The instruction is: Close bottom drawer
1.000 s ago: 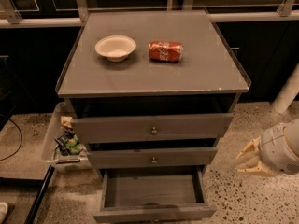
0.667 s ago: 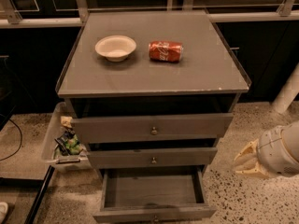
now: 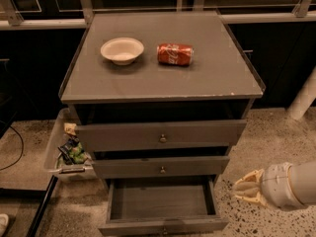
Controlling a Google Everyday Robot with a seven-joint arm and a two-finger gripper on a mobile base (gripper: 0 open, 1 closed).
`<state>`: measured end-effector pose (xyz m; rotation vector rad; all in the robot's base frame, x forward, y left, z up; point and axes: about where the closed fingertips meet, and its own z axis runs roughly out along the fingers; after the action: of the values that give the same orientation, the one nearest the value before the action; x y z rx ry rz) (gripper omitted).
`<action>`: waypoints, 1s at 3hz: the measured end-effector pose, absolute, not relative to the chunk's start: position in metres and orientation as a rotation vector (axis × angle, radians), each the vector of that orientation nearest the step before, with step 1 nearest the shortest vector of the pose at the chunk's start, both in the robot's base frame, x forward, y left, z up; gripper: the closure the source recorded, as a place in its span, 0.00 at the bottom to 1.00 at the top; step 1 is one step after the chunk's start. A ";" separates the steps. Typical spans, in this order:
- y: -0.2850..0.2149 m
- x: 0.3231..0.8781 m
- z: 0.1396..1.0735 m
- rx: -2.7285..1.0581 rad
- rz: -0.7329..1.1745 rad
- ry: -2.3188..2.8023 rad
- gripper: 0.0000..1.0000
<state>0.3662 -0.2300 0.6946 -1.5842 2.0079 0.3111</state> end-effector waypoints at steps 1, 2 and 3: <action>-0.228 0.369 0.656 -1.520 0.338 1.970 1.00; -0.236 0.373 0.610 -1.488 0.357 1.989 1.00; -0.259 0.377 0.570 -1.462 0.370 2.050 1.00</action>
Offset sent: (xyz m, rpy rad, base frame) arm 0.0111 -0.0198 -0.1433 0.0897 0.0042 -0.0737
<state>0.3767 -0.2588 0.5701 -1.4621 2.0497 0.3699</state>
